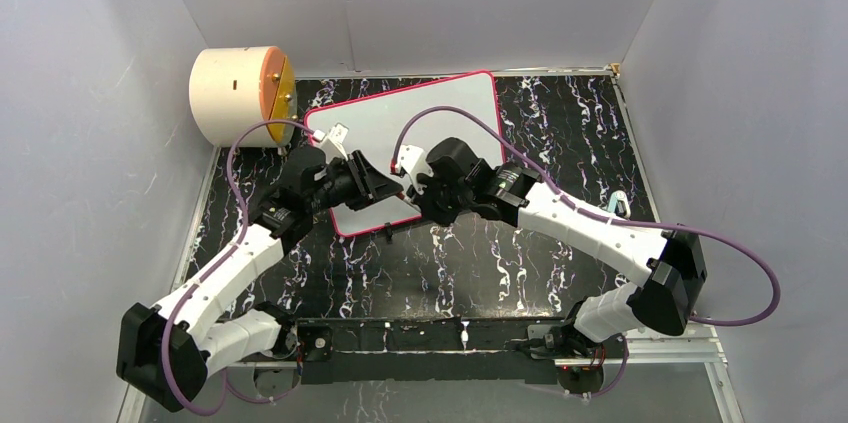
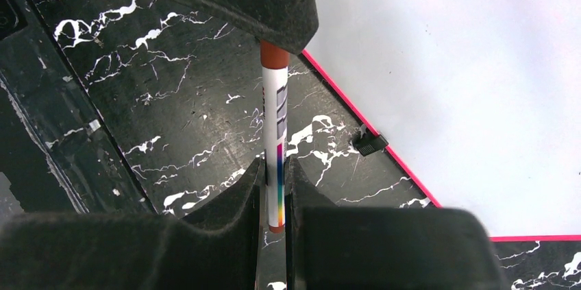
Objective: Write a sentence on the whiteboard
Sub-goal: Open the whiteboard marker.
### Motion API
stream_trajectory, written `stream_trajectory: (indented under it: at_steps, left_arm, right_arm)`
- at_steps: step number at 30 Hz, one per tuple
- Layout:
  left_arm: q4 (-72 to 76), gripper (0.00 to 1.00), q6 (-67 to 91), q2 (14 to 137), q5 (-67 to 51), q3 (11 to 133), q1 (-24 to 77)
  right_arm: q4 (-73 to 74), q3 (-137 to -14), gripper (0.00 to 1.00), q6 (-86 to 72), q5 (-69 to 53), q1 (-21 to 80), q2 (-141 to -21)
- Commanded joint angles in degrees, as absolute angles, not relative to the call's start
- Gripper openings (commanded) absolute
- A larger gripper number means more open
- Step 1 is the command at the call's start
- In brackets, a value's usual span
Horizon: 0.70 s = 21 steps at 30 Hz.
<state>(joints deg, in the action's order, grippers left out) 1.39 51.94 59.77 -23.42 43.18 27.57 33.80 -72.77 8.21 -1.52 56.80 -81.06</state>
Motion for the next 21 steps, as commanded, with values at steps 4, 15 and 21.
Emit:
stream_trajectory:
  at_steps: [4, 15, 21]
  left_arm:
    - [7.66, 0.12, 56.3, 58.95, -23.73, 40.17, 28.04]
    - [15.0, 0.0, 63.46, 54.7, -19.65, 34.68, 28.04]
    - [19.51, 0.0, 67.4, 52.25, -17.2, 31.12, 28.05]
  right_arm:
    - [29.13, -73.38, 0.0, 9.24, -0.82, 57.39, -79.97]
    - [20.31, -68.06, 0.42, 2.34, 0.5, 57.39, -74.59]
    - [9.83, -62.06, 0.74, -6.18, 0.45, 57.26, -68.13]
